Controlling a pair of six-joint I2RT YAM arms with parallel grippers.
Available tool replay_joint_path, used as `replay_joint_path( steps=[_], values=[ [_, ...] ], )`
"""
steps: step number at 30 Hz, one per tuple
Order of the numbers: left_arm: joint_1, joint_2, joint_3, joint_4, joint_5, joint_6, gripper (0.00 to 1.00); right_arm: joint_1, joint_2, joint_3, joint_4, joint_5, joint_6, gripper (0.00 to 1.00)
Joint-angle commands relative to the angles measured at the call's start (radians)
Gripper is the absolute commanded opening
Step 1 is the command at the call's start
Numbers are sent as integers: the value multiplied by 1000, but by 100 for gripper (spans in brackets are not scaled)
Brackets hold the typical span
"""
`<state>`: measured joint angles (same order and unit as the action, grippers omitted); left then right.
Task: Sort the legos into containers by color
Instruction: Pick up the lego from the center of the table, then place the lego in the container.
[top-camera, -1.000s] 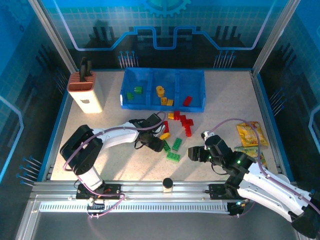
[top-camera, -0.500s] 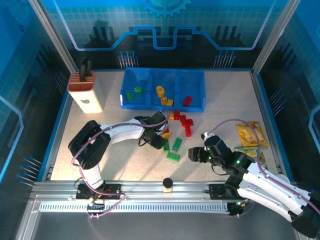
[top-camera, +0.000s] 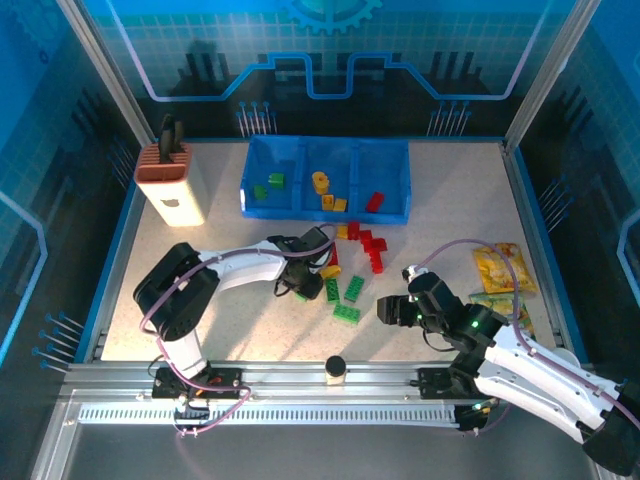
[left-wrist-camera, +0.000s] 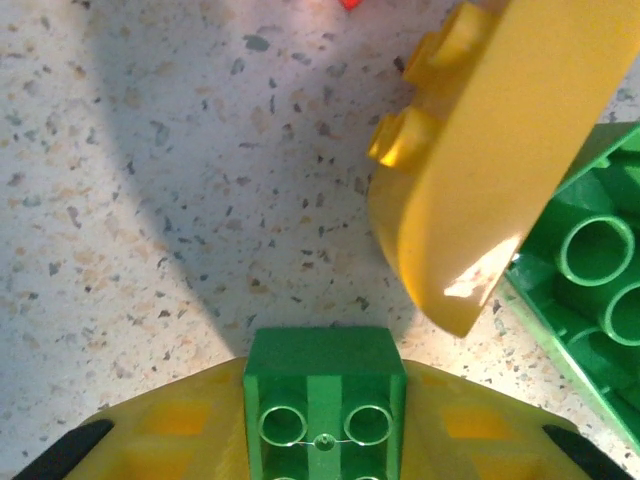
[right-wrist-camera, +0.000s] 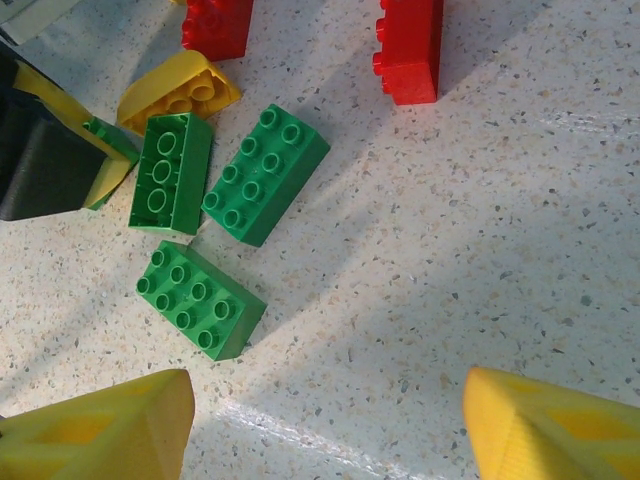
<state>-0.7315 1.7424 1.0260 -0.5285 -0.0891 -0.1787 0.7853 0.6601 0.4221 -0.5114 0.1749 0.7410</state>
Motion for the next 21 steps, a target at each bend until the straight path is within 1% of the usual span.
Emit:
replay_joint_path(
  steps=[1,4,8,11,15,17,21],
  values=[
    [44,-69,-12,-2,39,-54,30,11,-10,-6,-9,9,18,72],
    [122,-130,-10,7,68,-98,27,11,-24,-10,-17,10,20,72],
    [290,-215,16,35,105,-192,29,12,-33,-10,-21,9,24,72],
    [403,-235,78,56,105,-238,30,14,-30,-10,-18,0,27,72],
    [478,-159,221,58,37,-236,30,14,-26,-8,-14,-12,29,72],
    [503,-90,299,66,32,-233,30,13,-24,-2,-18,-13,28,72],
    [515,74,473,39,2,-197,30,15,-31,10,-38,-17,24,71]
  ],
)
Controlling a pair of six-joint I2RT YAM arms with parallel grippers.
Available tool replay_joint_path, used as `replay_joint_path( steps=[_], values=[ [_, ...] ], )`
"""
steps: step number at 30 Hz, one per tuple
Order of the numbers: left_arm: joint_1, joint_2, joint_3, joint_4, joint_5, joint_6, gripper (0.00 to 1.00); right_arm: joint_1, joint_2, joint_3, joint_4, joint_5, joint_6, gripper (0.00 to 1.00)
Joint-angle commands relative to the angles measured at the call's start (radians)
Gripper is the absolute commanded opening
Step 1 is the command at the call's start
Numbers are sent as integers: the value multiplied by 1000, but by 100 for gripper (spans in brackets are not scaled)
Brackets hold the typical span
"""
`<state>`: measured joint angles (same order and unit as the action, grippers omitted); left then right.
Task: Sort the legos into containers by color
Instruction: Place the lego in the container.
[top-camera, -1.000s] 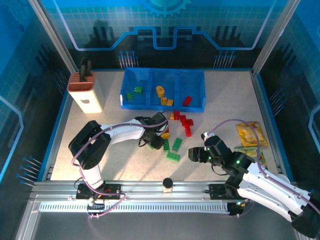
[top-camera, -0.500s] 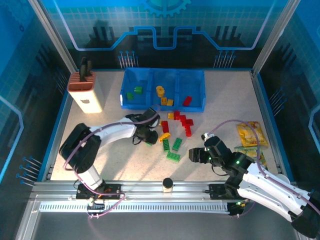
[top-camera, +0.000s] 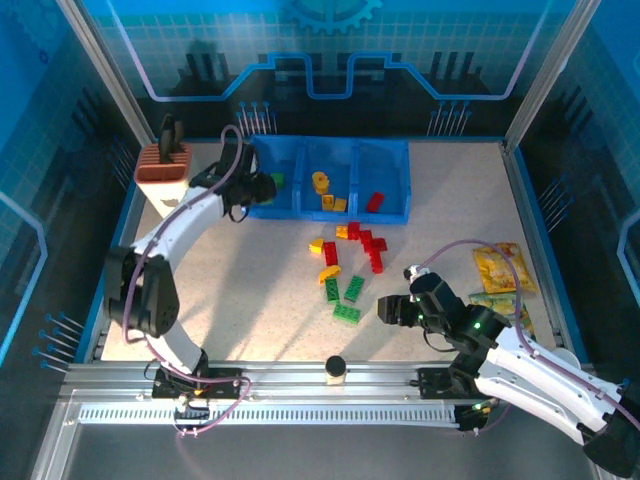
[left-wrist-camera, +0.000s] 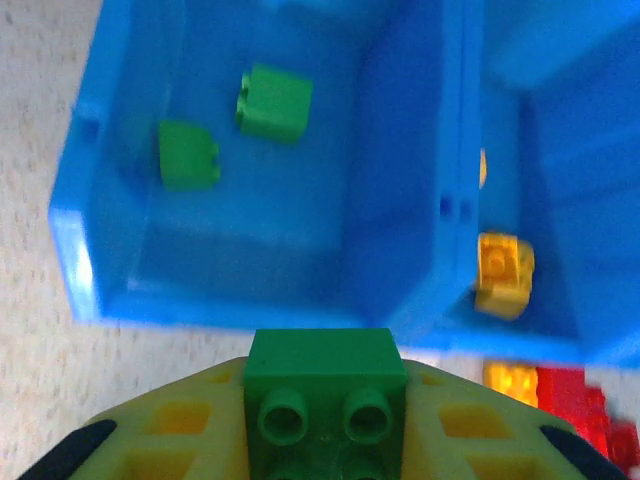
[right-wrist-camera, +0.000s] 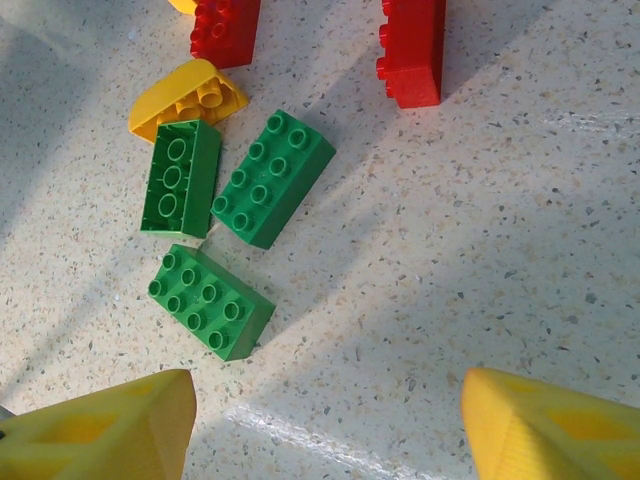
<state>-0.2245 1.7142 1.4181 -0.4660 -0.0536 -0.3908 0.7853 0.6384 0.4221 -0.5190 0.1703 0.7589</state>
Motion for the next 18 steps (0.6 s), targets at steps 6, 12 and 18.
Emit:
replay_joint_path(
  steps=[6,12,18],
  values=[
    [10,331,323,-128,-45,41,32,19,-43,12,-72,-4,10,71],
    [10,438,428,-194,-56,47,39,22,-70,15,-108,9,15,71],
    [4,378,402,-201,-44,29,69,22,-52,4,-84,15,20,71]
  ],
)
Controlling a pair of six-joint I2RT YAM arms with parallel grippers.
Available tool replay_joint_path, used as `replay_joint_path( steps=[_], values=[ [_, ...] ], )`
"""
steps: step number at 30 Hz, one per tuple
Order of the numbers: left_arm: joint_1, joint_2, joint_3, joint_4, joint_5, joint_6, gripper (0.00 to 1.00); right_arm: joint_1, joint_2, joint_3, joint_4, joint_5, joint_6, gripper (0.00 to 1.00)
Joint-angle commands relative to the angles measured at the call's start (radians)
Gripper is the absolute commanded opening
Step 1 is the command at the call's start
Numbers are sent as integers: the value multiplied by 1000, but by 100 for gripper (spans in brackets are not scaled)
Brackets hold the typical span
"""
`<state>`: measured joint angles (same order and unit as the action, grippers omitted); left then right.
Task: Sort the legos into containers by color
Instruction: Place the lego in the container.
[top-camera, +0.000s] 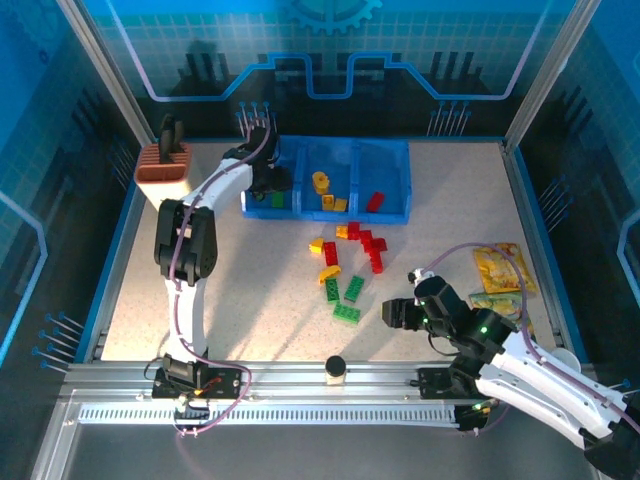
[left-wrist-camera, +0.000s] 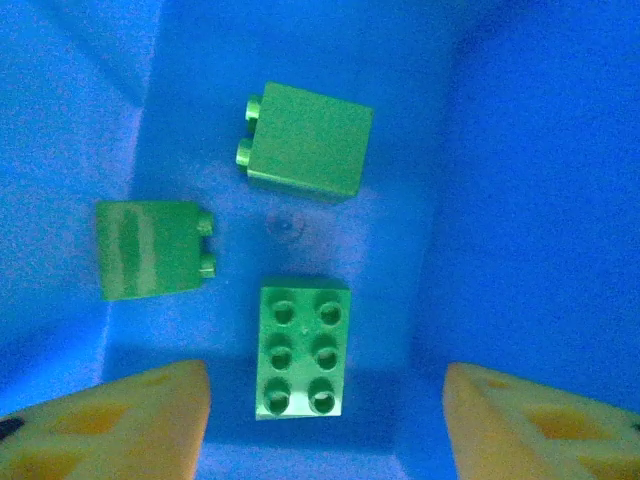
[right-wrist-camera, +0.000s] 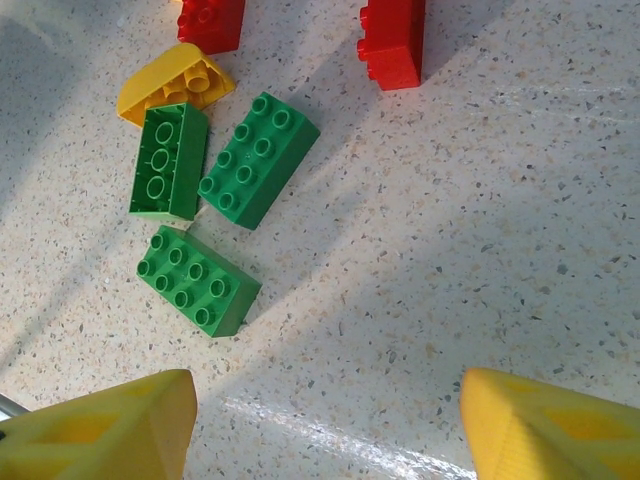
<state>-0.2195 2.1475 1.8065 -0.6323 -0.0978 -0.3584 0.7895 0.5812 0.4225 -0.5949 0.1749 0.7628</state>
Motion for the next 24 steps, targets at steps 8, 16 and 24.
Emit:
replay_joint_path(
  steps=[8,16,24],
  values=[
    [-44,-394,-262,105,24,-47,70,11,174,97,19,75,-13,71],
    [-158,-836,-716,236,15,-116,69,-113,488,275,30,14,-134,65],
    [-461,-1092,-973,178,-138,-252,66,-208,821,443,83,-48,-245,57]
  ],
)
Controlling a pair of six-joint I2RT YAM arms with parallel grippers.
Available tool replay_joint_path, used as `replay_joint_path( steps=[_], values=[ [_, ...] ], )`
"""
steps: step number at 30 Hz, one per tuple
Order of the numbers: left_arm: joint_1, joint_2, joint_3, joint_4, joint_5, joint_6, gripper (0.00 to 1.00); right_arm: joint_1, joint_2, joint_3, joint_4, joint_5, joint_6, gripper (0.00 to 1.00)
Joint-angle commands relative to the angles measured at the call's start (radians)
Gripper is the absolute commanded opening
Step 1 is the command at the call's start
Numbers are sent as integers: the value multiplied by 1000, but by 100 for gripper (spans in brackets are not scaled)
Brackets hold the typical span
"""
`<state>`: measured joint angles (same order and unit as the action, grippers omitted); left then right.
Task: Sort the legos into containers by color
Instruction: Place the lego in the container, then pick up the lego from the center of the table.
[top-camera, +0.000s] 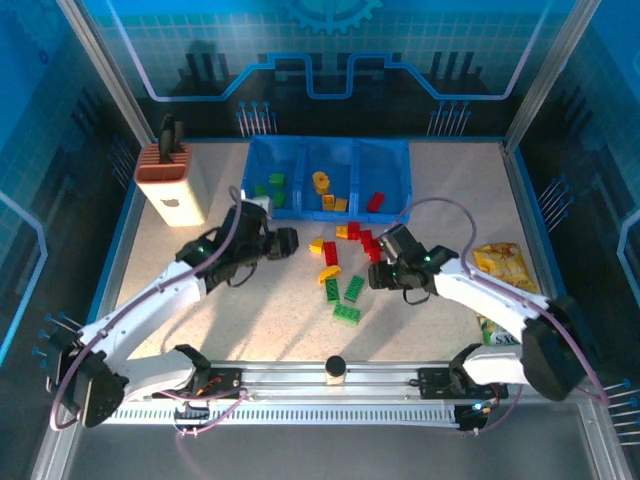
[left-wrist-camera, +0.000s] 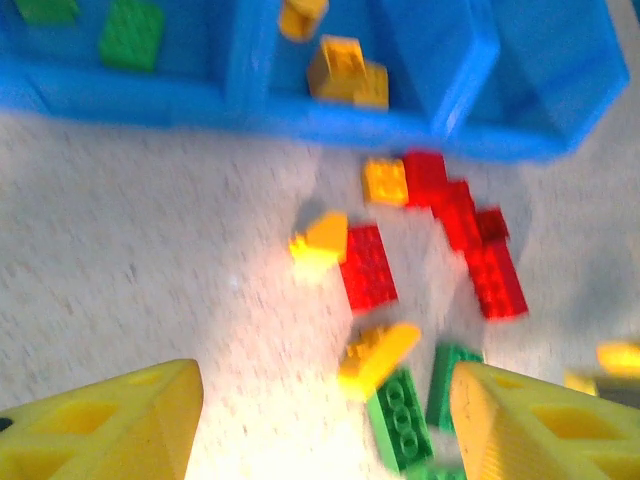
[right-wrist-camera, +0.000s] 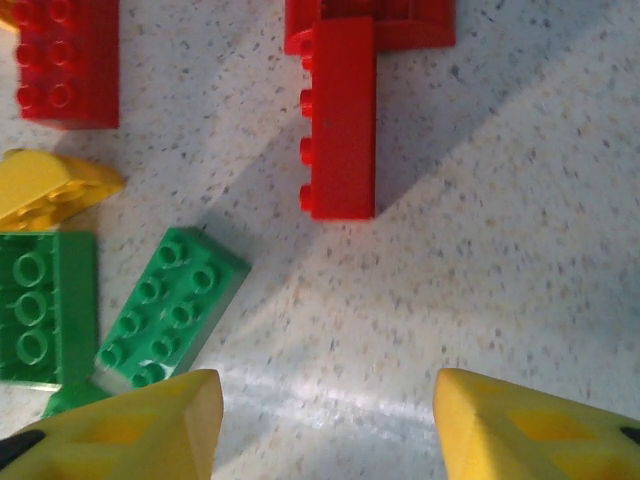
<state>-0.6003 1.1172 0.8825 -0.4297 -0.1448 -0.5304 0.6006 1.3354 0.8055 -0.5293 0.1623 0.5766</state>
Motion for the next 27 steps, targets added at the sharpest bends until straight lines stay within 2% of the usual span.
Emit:
replay_joint_path(
  steps=[1,5,10,17,21,24,27],
  values=[
    [-125,-83,-75,-24,-114,-98,66,-21,99,68,17,-26,-64,56],
    [-257,-133,-144,-60,-185,-160,65,-33,225,160,14,1,-84,52],
    [-345,-176,-183,-149,-260,-207,65,-44,354,231,-8,-8,-101,49],
    [-362,-277,-248,-192,-276,-217,64,-43,409,263,-32,34,-91,42],
    [-361,-310,-266,-206,-274,-215,63,-30,407,296,-69,62,-89,42],
    [-362,-323,-269,-210,-273,-214,63,-8,370,313,-83,90,-89,43],
    [-362,-331,-270,-206,-276,-211,63,-7,348,346,-114,114,-89,51]
  ],
)
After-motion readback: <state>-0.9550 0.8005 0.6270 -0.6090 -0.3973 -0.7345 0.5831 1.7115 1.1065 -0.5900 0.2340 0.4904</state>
